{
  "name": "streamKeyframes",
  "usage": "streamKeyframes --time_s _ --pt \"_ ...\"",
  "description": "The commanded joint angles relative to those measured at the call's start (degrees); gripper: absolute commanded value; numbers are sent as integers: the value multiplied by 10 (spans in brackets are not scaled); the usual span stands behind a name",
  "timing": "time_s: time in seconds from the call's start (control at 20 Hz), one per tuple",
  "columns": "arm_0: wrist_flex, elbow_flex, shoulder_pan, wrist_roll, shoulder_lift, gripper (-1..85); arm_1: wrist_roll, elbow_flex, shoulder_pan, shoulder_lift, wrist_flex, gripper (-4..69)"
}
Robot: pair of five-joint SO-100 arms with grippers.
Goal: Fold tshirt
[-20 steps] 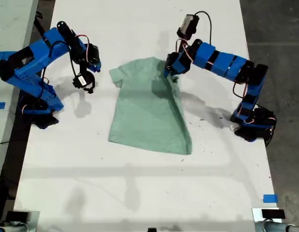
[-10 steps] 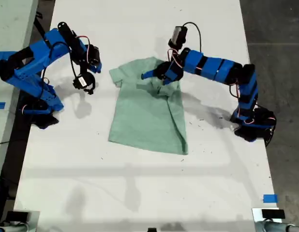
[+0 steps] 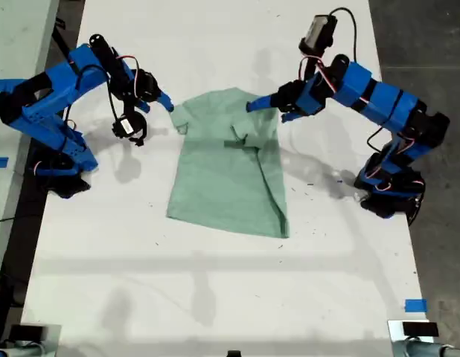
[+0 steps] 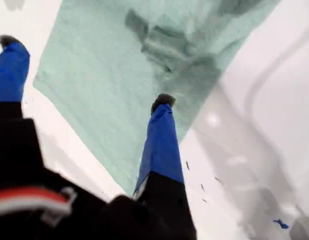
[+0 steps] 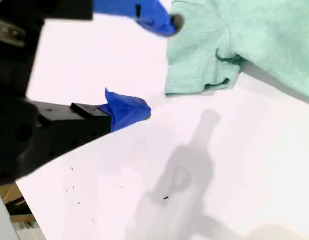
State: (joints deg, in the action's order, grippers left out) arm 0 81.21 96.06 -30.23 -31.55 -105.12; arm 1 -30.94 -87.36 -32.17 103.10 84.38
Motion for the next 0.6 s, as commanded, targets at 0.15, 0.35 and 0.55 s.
streamKeyframes --time_s 0.15,0.35,0.55 --pt "47 -150 -25 -76 105 366 25 -99 10 134 -45 411" --pt "-1 -161 -65 -120 195 377 25 -111 11 149 -46 409" --pt "-53 -177 -101 -155 294 376 25 -113 18 157 -45 407"
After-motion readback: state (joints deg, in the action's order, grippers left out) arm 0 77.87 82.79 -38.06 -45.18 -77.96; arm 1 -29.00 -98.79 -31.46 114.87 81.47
